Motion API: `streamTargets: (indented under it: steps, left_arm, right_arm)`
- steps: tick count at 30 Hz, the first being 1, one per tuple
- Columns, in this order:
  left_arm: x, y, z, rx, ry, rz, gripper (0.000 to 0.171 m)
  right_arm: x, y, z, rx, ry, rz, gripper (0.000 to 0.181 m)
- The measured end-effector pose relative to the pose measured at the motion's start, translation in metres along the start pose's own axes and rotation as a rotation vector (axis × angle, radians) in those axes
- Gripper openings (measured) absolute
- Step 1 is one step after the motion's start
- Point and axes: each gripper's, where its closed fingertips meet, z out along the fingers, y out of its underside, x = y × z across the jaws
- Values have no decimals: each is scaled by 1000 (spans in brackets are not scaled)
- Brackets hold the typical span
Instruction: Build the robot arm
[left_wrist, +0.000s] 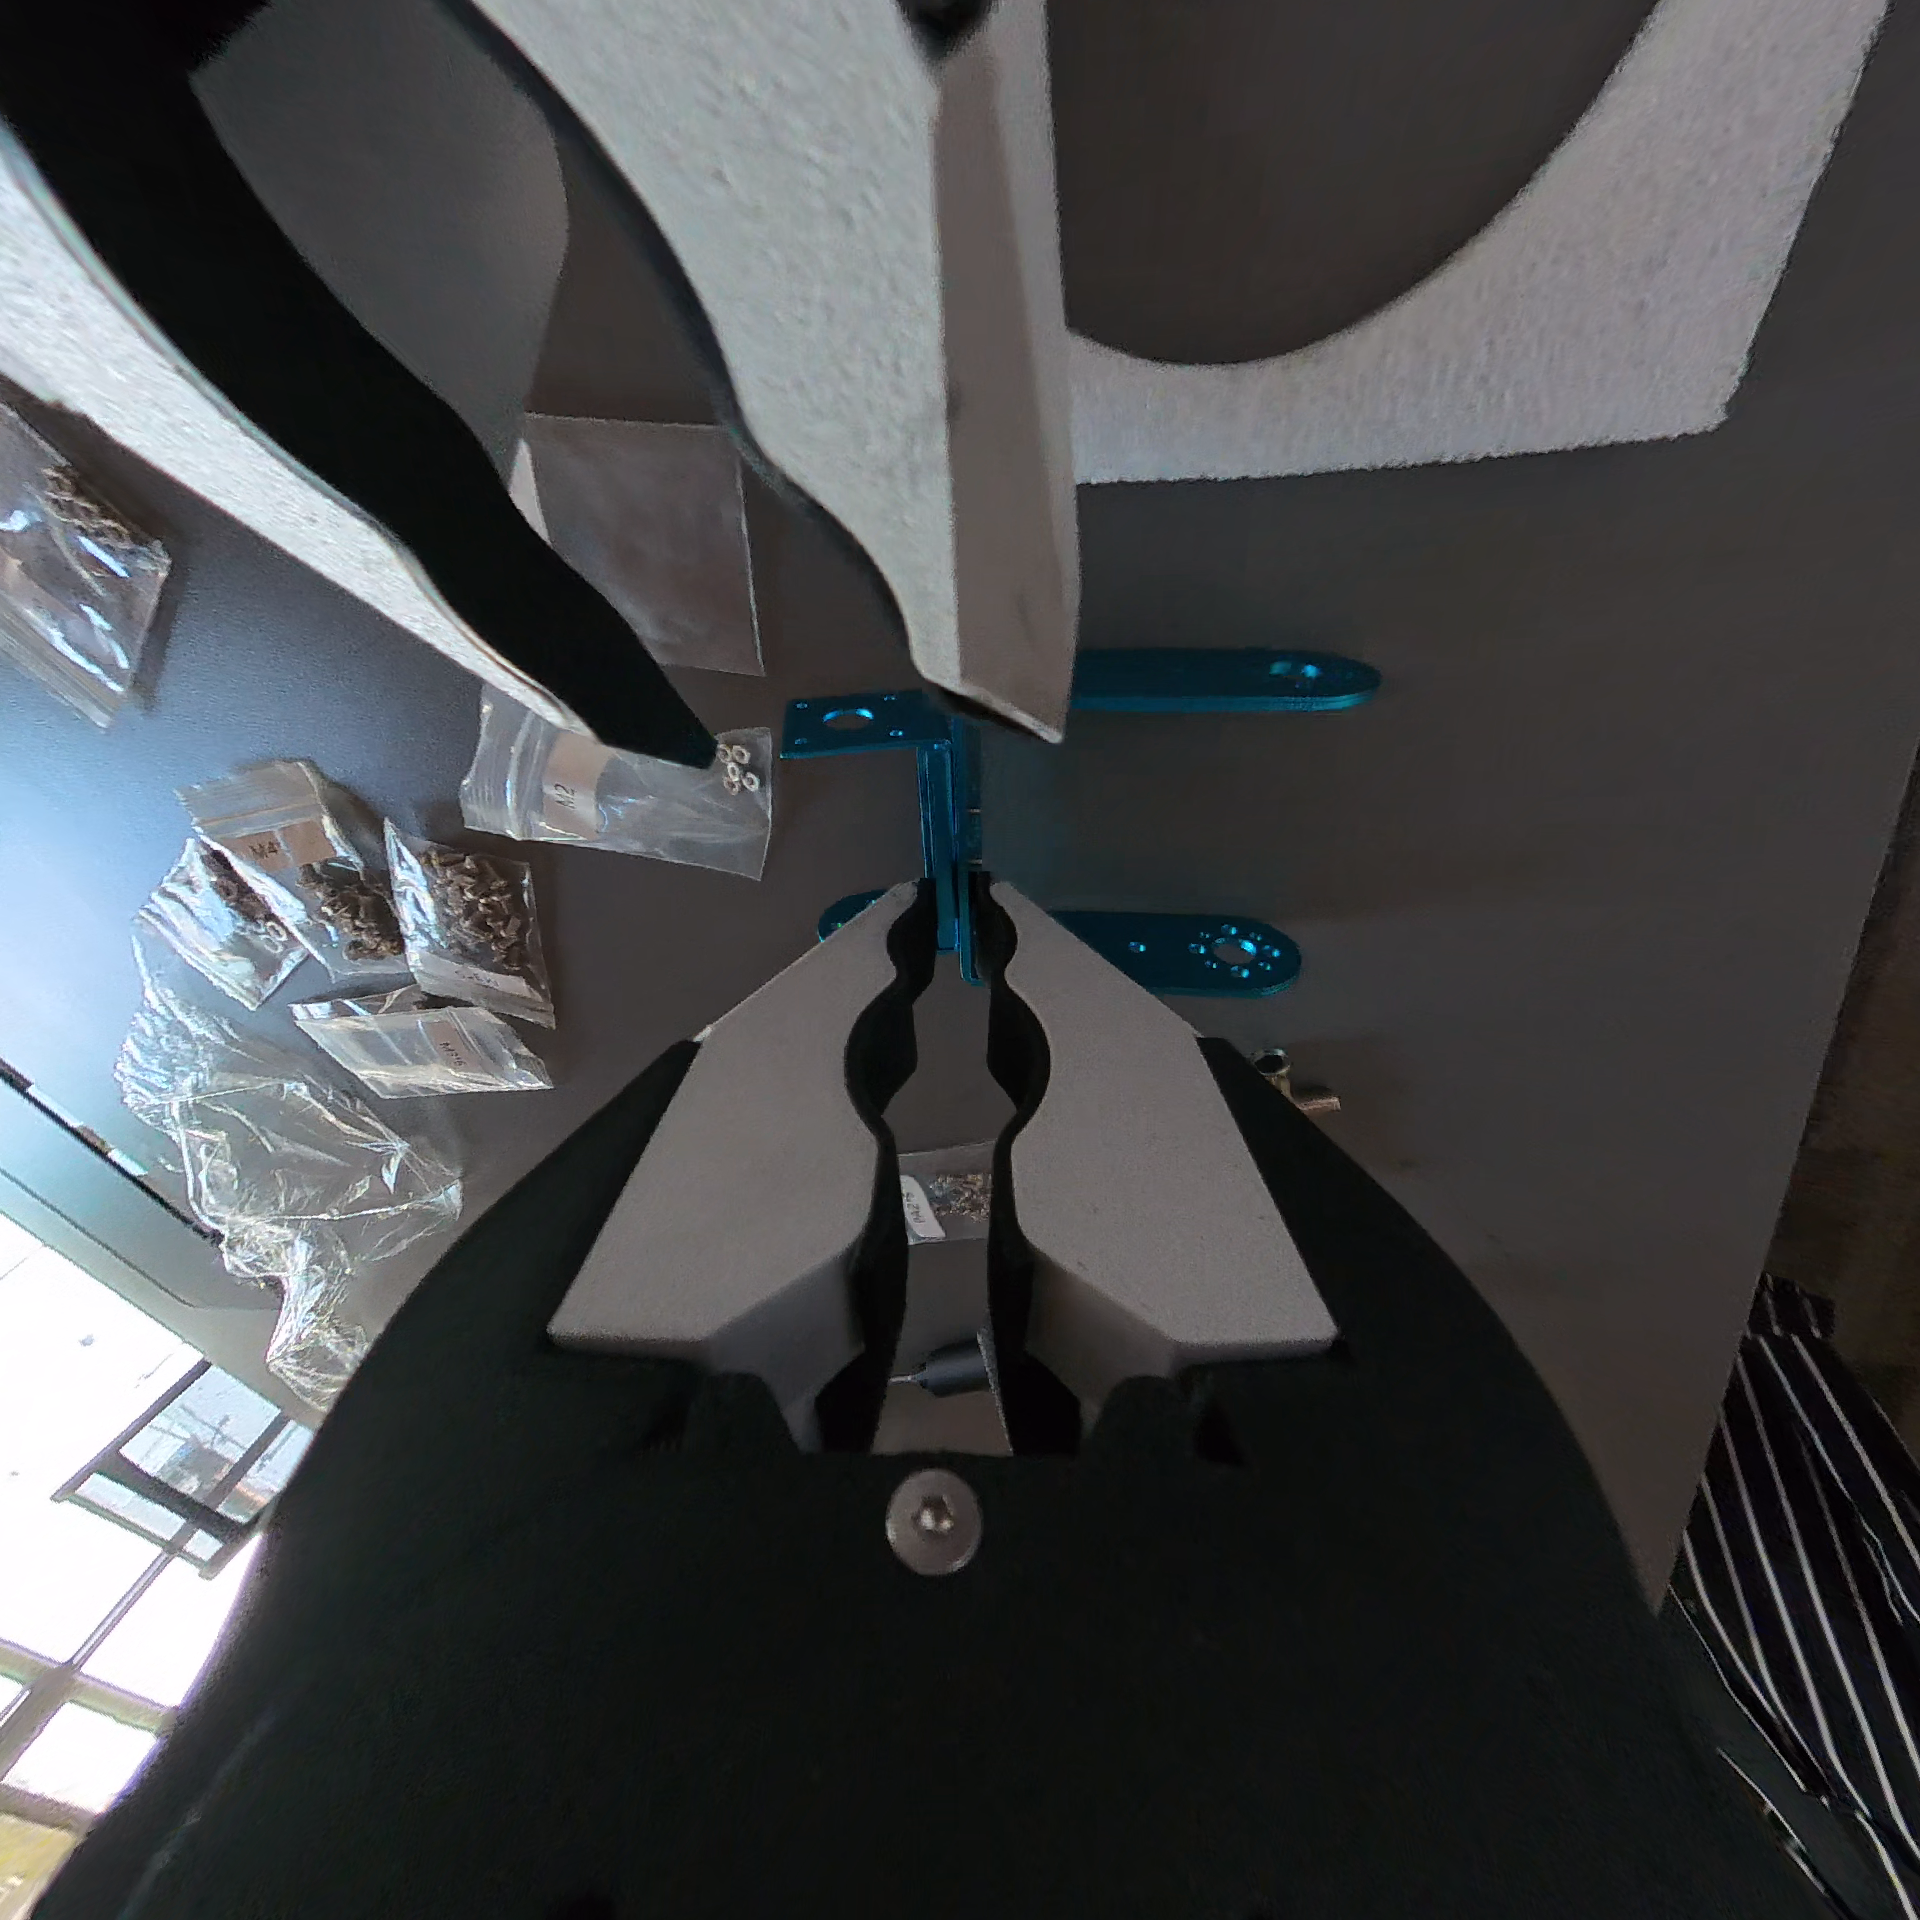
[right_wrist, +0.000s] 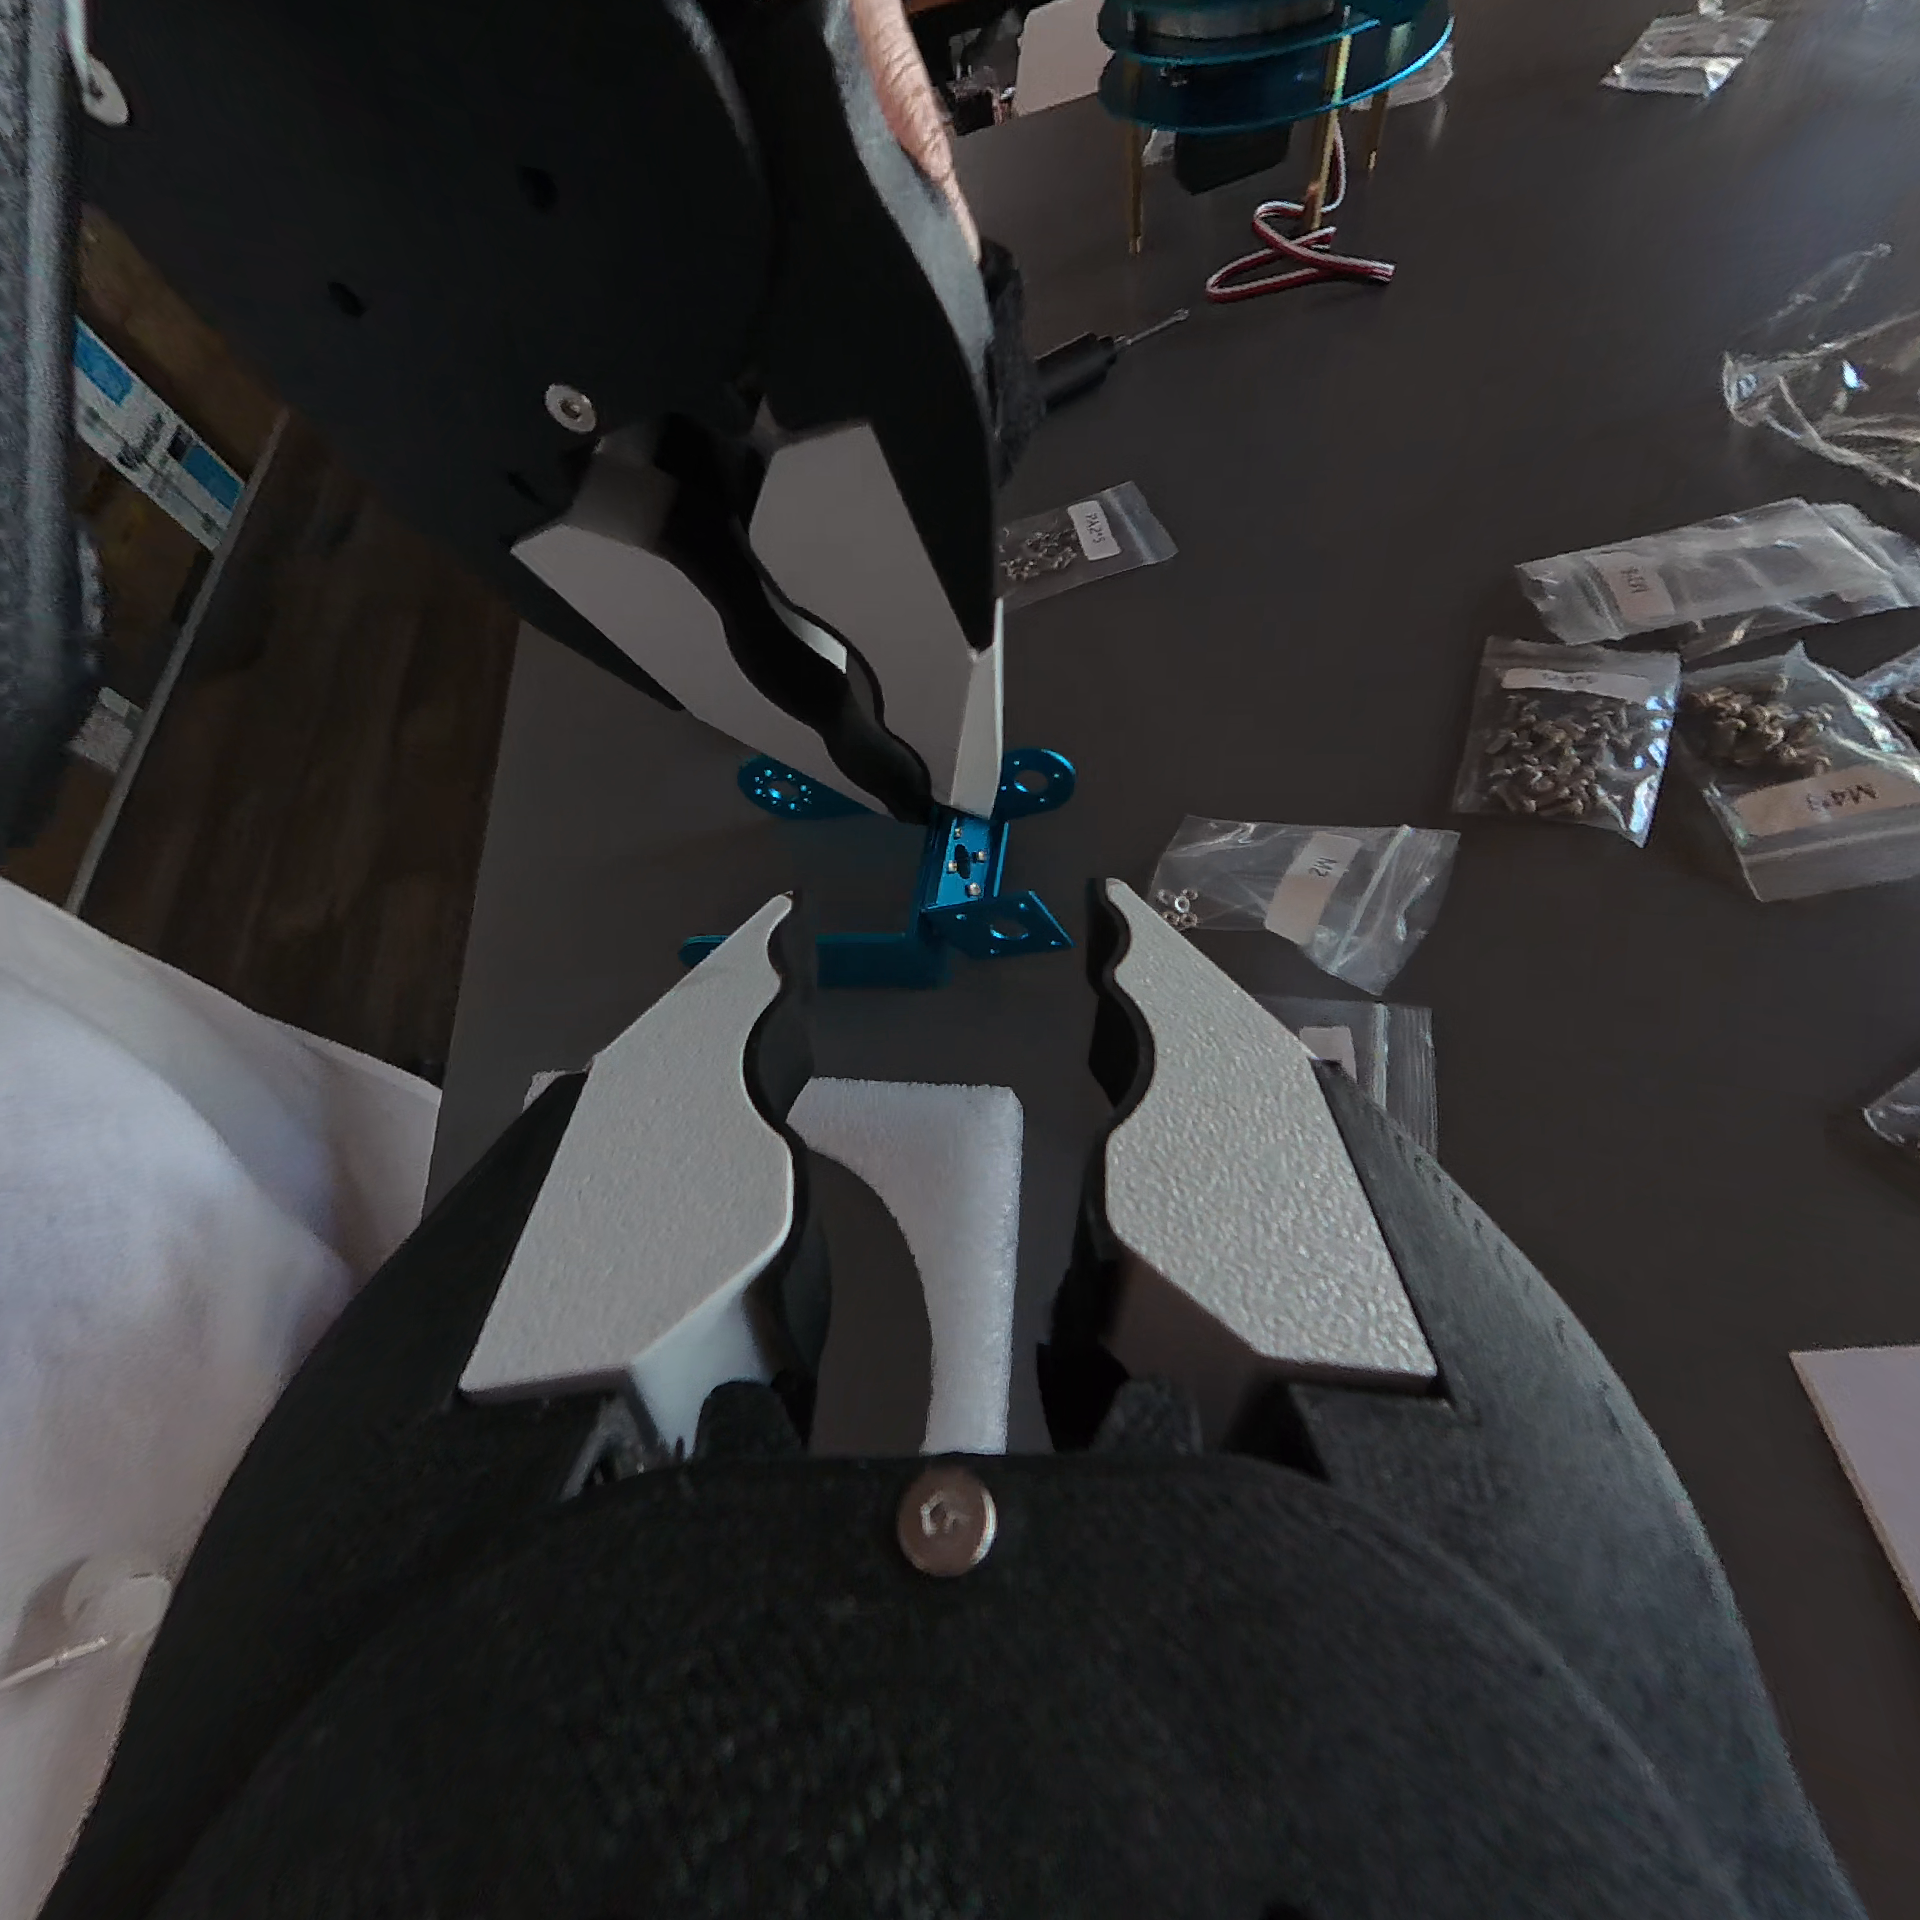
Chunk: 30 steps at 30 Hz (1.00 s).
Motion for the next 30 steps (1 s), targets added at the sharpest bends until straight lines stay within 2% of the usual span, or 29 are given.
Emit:
streamTargets:
  steps: [9, 13, 19, 24, 30]
  left_arm:
    - [-5, -2, -15, 12, -162, 5, 5]
    - [-12, -2, -25, 54, -298, -35, 5]
    - [-24, 3, -46, 115, -538, -92, 5]
    - [-33, 4, -90, 211, -690, -142, 5]
    - [-43, -19, -169, 502, -768, -148, 4]
  right_arm:
    - [-6, -6, -6, 48, -26, -50, 52]
    - [-14, -18, -12, 118, -64, -85, 53]
    - [-15, -40, -30, 234, -23, -215, 53]
    - [-14, -61, -57, 305, -9, -311, 59]
    - [-31, -92, -85, 326, -37, -646, 54]
